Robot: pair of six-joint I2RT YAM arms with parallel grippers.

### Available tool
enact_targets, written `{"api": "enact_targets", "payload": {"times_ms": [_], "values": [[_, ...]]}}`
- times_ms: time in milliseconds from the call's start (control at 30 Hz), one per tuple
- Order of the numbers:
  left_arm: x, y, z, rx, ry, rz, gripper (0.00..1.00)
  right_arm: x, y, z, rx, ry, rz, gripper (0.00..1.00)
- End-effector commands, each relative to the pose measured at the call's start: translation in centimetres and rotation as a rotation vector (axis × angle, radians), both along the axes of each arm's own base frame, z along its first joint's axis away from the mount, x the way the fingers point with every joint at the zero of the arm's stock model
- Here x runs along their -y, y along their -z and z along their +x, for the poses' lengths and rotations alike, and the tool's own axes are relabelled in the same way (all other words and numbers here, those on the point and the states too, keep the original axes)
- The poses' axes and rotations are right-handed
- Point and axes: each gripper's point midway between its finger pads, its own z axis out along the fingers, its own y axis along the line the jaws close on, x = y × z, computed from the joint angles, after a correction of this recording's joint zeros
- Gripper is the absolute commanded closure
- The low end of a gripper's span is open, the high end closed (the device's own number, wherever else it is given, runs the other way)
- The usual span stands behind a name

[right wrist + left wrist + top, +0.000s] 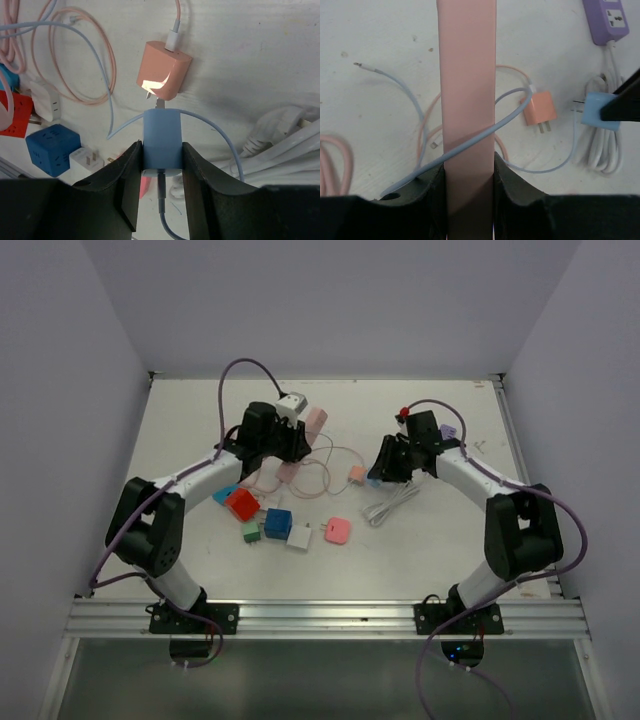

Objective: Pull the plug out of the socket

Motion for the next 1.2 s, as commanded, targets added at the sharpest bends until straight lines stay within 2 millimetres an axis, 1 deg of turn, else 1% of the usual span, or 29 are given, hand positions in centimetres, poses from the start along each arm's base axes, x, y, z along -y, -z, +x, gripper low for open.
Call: {"api": "enact_targets", "payload": {"times_ms": [0,67,100,233,267,300,433,467,600,633,667,733,767,933,1033,1133,1167], "values": [[3.0,-3.0,-0.2,0.071,0.117,-0.054,1.00,-1.2,-0.2,2.0,0.068,-0.028,-0.008,0.62],[3.6,-2.6,-0.7,0.055,0.139,-0.052,1.00,-1.5,-0.5,2.3,0.078,-0.036,-0.005,0.53],[3.7,-2.7,-0.8,0.053,0.145,-0.051,1.00,-1.8,-1.1,2.5,0.099,-0.046,0.001,0.47],[4.0,-2.2,-1.3,0.044,0.168,-0.036,1.00,-2.8,-3.7,3.1,0.202,-0.127,0.013,0.39],[4.1,-2.3,-1.2,0.045,0.174,-0.037,1.00,-3.4,-4.4,3.2,0.233,-0.149,0.022,0.37],[4.1,-1.8,-1.9,0.014,0.188,-0.029,1.00,-3.8,-5.1,3.1,0.256,-0.172,0.033,0.37],[4.7,-1.9,-2.6,0.001,0.226,-0.024,1.00,-5.7,-6.8,3.4,0.339,-0.249,0.060,0.37],[4.8,-2.2,-2.6,0.003,0.234,-0.026,1.00,-6.4,-7.0,3.4,0.354,-0.270,0.062,0.37],[5.3,-3.1,-3.1,0.008,0.263,-0.043,1.00,-8.2,-7.5,3.4,0.402,-0.336,0.052,0.36],[5.4,-3.1,-3.2,0.004,0.269,-0.046,1.00,-8.4,-7.6,3.5,0.411,-0.343,0.049,0.36],[5.5,-3.4,-3.3,0.007,0.271,-0.053,1.00,-8.7,-7.2,3.6,0.407,-0.345,0.044,0.37],[5.6,-3.4,-3.6,-0.002,0.284,-0.055,1.00,-9.0,-7.4,3.9,0.416,-0.341,0.049,0.37],[5.7,-3.5,-3.7,-0.002,0.287,-0.055,1.00,-9.1,-7.5,4.4,0.429,-0.332,0.045,0.37],[6.2,-3.6,-4.5,-0.018,0.310,-0.064,1.00,-9.5,-7.7,5.2,0.447,-0.317,0.052,0.38],[6.4,-3.9,-4.8,-0.019,0.314,-0.074,1.00,-9.9,-7.8,5.6,0.459,-0.317,0.068,0.42],[6.4,-4.1,-4.8,-0.017,0.313,-0.081,1.00,-10.2,-7.5,5.5,0.453,-0.324,0.081,0.50],[6.4,-4.1,-4.8,-0.017,0.314,-0.082,1.00,-10.3,-7.5,5.5,0.457,-0.326,0.085,0.56]]}}
